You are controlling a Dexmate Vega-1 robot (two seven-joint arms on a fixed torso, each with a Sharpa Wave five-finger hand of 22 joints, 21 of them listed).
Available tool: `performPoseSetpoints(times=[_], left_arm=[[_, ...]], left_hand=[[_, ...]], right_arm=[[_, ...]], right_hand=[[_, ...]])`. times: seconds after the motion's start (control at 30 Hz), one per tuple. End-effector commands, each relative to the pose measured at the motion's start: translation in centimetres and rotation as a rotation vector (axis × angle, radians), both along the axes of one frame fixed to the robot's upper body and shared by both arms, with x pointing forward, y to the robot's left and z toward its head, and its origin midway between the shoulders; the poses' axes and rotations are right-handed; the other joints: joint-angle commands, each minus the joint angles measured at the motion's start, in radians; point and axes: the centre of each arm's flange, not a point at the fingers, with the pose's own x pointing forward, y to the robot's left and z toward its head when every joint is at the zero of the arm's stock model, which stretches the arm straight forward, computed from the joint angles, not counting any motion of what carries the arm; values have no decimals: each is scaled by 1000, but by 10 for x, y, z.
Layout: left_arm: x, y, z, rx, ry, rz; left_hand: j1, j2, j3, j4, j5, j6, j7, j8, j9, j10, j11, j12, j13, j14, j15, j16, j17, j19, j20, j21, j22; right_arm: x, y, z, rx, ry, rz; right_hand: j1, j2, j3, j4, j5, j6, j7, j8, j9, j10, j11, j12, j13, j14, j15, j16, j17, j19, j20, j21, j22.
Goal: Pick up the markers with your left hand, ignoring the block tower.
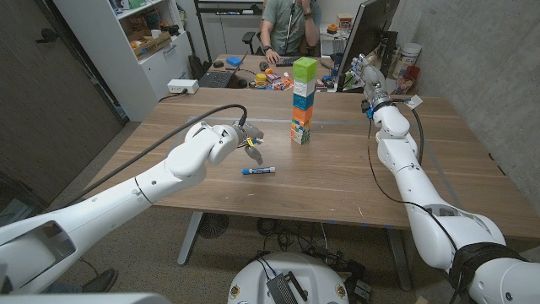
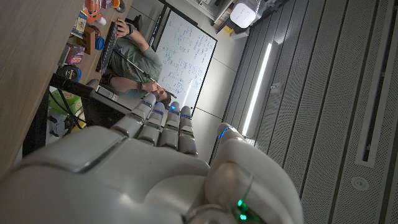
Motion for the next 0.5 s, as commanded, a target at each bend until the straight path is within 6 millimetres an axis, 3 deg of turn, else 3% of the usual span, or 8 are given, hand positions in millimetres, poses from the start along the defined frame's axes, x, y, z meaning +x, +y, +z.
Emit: performPoseSetpoints(times=[0.03,0.23,0.5], left_arm=[[-6,-2,-13,30,-23,34],[-7,-7,-20,17,-5,31],[-4,-13,-33,31,-9,46]], left_hand=[[12,5,2,7,-1,5,5,-3,0,1,7,2,4,4,6,3,5,3,6,8,1],[16,8,3,8,-5,11,8,-3,0,7,10,3,4,6,10,2,6,5,7,9,2],[18,11,3,8,-8,14,7,-4,0,8,10,3,4,8,10,3,6,4,6,9,2]], right_arm=[[2,13,16,3,-26,24],[0,18,29,-16,-43,25],[0,10,20,-10,-34,19]], right_hand=[[-3,-4,-6,1,-1,3,-7,7,2,-5,-1,3,4,3,7,9,1,-4,-11,5,5],[-5,-4,-8,1,-1,2,-7,7,2,-5,0,3,4,4,8,9,1,-4,-10,5,4],[-6,-3,-9,1,-1,1,-8,7,2,-4,0,4,4,5,10,9,1,-4,-9,5,4]])
